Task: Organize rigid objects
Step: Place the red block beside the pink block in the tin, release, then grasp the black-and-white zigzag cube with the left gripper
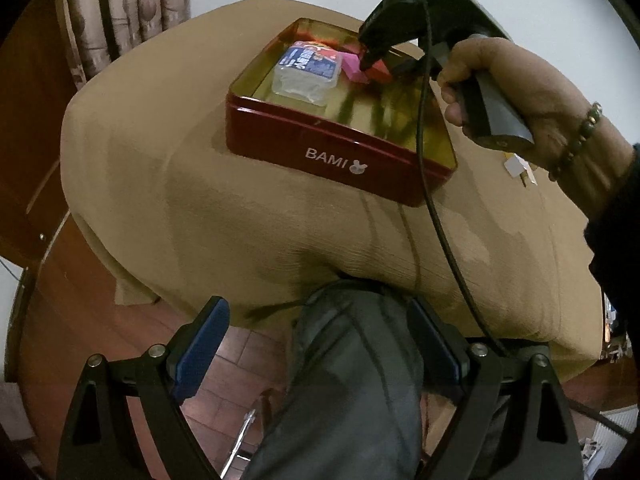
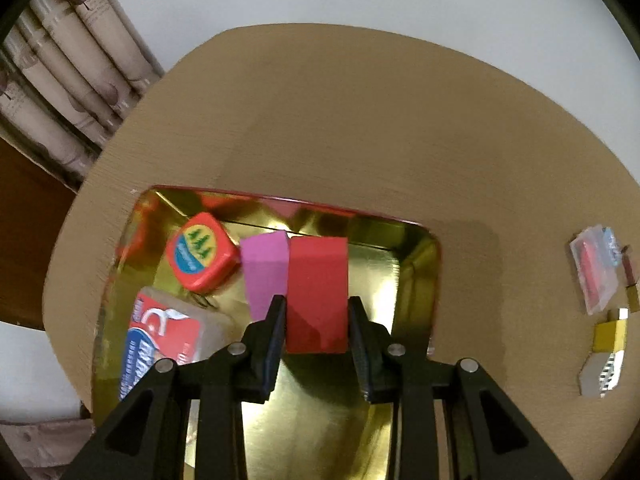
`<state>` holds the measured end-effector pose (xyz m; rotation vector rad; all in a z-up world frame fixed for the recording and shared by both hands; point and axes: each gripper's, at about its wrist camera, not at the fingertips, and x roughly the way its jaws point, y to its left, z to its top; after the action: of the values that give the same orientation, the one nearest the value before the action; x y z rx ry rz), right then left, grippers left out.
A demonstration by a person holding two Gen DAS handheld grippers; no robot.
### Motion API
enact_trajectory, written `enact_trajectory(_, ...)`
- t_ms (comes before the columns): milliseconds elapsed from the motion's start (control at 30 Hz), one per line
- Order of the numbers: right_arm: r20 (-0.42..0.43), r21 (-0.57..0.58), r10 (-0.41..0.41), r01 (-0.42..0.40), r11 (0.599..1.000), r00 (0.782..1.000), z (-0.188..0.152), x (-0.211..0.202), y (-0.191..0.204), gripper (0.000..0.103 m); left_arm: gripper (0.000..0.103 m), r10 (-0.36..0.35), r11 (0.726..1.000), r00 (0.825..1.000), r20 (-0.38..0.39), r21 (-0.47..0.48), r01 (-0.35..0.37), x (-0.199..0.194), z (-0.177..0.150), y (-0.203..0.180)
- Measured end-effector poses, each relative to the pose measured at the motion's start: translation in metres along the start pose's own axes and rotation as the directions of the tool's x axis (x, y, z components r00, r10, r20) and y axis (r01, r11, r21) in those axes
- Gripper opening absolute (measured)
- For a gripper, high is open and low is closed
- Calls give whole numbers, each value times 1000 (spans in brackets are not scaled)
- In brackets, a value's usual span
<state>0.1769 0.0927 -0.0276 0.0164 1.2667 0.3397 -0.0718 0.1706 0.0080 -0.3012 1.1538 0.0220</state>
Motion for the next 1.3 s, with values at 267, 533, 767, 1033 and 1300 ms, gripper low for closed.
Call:
enact_trajectory(267,68,-11,-33,34,999,997,-1,-13,2,40,87,16,1000,1000,5,8,-16,-1,-3,-2)
enact_trajectory(533,188,-33,58,-53,998,980,-14,-54,-9,42,87,65,997,998,25,41,-66,-1,-6,-8)
enact_trajectory(767,435,-16,61,-61,998,898,-108,-128,-96,49,88,105,990,991,89,84,-112,-13,-12,-20)
enact_trajectory(1033,406,227,-281,202,953,870,-205,-144,-274,51,88,113,955,987,118,260,-141,-15,-19,-74)
enact_trajectory(1300,332,397,-370,228,889,867,-228,-132,-375,51,88,71,905,991,110,411,-110,0,-5,-152)
